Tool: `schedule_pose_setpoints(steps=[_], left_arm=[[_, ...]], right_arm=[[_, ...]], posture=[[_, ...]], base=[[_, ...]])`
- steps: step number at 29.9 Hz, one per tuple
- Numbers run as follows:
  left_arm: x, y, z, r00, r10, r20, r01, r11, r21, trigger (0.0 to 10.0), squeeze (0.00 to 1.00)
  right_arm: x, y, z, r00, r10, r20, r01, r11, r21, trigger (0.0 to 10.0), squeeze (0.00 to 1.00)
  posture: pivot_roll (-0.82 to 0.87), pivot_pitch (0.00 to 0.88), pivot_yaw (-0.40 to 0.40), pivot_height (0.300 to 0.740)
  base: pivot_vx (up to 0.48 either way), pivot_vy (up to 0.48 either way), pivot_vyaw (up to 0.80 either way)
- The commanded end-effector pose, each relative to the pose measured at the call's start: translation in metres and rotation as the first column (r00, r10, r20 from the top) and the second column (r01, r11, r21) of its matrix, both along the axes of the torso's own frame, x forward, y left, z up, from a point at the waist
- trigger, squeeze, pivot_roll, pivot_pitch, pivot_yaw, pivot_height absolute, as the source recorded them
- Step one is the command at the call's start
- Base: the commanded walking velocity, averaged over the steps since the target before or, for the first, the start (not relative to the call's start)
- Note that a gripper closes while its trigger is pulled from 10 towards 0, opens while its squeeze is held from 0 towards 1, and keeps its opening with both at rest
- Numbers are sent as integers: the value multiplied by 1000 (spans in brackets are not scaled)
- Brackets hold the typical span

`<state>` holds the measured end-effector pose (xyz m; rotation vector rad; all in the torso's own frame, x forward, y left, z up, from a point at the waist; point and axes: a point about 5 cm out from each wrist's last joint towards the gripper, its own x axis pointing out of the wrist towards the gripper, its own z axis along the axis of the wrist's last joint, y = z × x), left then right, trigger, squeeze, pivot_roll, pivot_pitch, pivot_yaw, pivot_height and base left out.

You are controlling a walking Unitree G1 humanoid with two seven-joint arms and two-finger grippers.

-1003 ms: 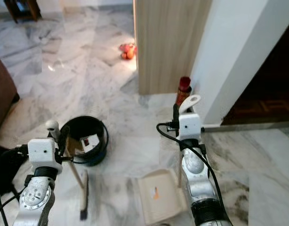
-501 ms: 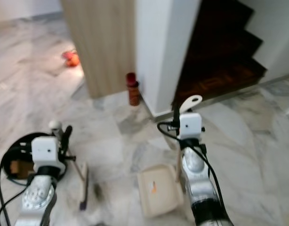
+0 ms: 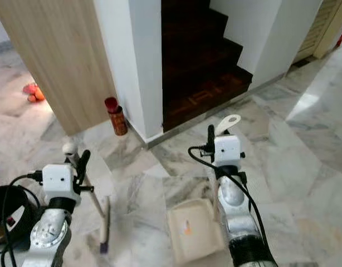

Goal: Sweep floor

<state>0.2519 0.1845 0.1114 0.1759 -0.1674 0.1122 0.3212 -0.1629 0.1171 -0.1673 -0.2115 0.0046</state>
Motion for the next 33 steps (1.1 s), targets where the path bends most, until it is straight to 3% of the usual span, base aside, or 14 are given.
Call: schedule_pose_setpoints(steps=[1, 33], left_arm=[[1, -2, 6, 999, -9, 32, 10, 1000, -2, 10000, 0], [2, 0, 7, 999, -6, 36, 6, 1000, 4, 10000, 0]], right_arm=[[1, -3, 6, 1000, -5, 29, 5, 1000, -16, 10000, 0], [0, -4, 7, 1000, -11, 27, 11, 1000, -19, 10000, 0]], posture=[[108, 112, 26, 740], [99, 138, 26, 740]], base=[[0, -251, -800], [0, -30, -800]])
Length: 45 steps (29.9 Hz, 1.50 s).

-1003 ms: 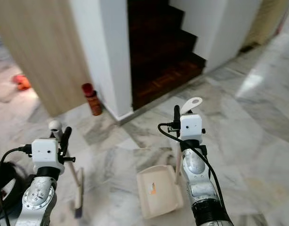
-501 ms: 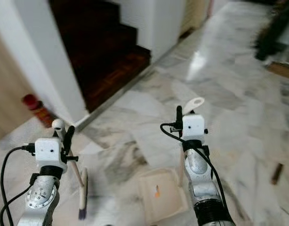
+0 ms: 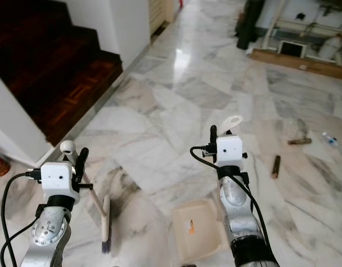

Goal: Sweep floor

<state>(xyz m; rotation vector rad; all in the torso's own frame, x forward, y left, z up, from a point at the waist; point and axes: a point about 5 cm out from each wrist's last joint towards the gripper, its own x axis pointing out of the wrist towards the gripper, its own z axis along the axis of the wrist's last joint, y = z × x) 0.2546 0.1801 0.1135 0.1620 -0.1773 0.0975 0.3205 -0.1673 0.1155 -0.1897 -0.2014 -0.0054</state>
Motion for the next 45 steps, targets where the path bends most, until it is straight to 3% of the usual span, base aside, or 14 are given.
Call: schedule_pose_setpoints(steps=[1, 15, 37, 45], left_arm=[[0, 4, 5, 1000, 9, 26, -10, 1000, 22, 10000, 0], [-1, 3, 5, 999, 10, 30, -10, 1000, 4, 10000, 0], [0, -2, 5, 999, -29, 33, 30, 999, -22, 10000, 0], [1, -3, 4, 999, -31, 29, 31, 999, -15, 10000, 0]], right_arm=[[1, 0, 8, 999, 3, 36, -3, 1000, 2, 10000, 0], [1, 1, 7, 999, 8, 32, -8, 1000, 2, 10000, 0], [1, 5, 8, 999, 21, 40, -21, 1000, 10, 10000, 0], [2, 5, 8, 999, 22, 30, -23, 1000, 14, 10000, 0]], posture=[[99, 138, 26, 740], [101, 136, 24, 740], [101, 113, 21, 740], [100, 119, 19, 740]], base=[[0, -480, -800], [0, -96, -800], [0, 0, 0], [0, 0, -791]])
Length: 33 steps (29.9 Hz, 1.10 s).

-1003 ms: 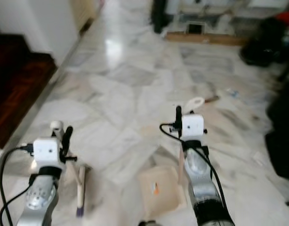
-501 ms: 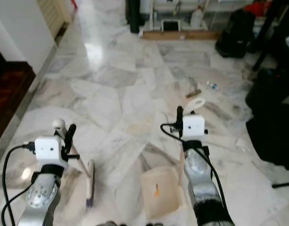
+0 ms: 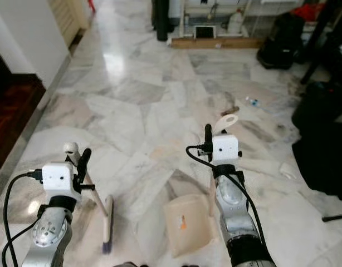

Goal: Sweep floor

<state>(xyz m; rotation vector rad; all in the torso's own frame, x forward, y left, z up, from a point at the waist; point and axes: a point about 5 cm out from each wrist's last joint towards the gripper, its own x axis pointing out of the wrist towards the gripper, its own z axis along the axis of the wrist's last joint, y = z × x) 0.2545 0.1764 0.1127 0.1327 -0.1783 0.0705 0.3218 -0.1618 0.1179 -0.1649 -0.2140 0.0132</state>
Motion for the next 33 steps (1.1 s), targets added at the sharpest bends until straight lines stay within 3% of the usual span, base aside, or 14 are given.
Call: schedule_pose_setpoints(steps=[1, 21, 33], left_arm=[[1, 0, 5, 1000, -1, 29, 1, 1000, 11, 10000, 0], [2, 3, 5, 1000, 15, 20, -15, 1000, 27, 10000, 0], [2, 3, 5, 1000, 17, 16, -18, 999, 27, 10000, 0]], right_arm=[[1, -1, 5, 1000, 0, 20, 0, 1000, -9, 10000, 0], [1, 0, 5, 1000, -1, 20, 1, 1000, -12, 10000, 0], [0, 2, 6, 999, 5, 40, -4, 1000, -27, 10000, 0]], posture=[[100, 119, 19, 740], [102, 126, 21, 740], [105, 124, 24, 740]], base=[[0, 0, -788], [14, 0, -777], [283, 0, 0]])
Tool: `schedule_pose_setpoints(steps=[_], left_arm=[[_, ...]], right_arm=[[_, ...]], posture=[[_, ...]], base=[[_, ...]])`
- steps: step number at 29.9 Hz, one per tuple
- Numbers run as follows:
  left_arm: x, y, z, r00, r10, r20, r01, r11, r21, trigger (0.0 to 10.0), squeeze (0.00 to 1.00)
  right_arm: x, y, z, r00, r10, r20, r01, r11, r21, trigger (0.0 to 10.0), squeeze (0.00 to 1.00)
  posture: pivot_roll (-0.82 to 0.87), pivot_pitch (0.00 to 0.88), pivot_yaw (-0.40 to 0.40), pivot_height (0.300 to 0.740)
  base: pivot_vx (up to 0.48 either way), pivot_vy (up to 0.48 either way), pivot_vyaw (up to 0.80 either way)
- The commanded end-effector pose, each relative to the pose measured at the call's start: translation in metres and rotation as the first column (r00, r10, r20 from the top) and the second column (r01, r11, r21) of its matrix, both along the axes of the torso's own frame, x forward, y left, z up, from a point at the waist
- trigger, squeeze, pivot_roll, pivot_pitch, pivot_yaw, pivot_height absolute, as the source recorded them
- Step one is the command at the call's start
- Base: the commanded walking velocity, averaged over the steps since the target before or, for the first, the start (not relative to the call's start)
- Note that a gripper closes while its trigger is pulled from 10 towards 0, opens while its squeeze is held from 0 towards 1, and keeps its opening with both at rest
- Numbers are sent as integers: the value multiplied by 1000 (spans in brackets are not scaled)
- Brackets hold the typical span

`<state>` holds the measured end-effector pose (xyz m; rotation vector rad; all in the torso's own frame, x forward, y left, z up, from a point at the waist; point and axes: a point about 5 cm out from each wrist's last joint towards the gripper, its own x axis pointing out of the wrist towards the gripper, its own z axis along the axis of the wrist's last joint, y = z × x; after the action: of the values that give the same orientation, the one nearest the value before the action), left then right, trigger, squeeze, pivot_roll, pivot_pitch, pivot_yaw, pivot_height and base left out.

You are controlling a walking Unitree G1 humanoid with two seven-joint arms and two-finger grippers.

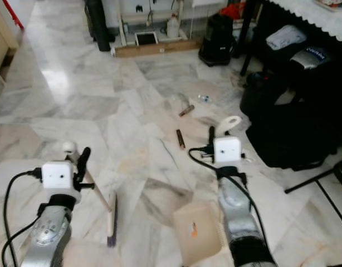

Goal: Sweep floor

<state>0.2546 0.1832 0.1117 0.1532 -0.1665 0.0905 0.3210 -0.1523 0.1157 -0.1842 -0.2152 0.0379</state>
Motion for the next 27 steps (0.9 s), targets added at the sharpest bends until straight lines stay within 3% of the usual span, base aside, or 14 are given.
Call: schedule_pose_setpoints(steps=[1, 27], left_arm=[[2, -4, 6, 1000, -5, 26, 4, 1000, 11, 10000, 0], [6, -5, 5, 1000, -12, 26, 12, 1000, 0, 10000, 0]], right_arm=[[1, -7, 8, 999, -18, 42, 18, 1000, -2, 10000, 0], [-1, -6, 12, 998, -14, 60, 15, 1000, -26, 10000, 0]], posture=[[105, 124, 24, 740], [89, 130, 25, 740]], base=[[319, 0, 0], [336, 0, 0]])
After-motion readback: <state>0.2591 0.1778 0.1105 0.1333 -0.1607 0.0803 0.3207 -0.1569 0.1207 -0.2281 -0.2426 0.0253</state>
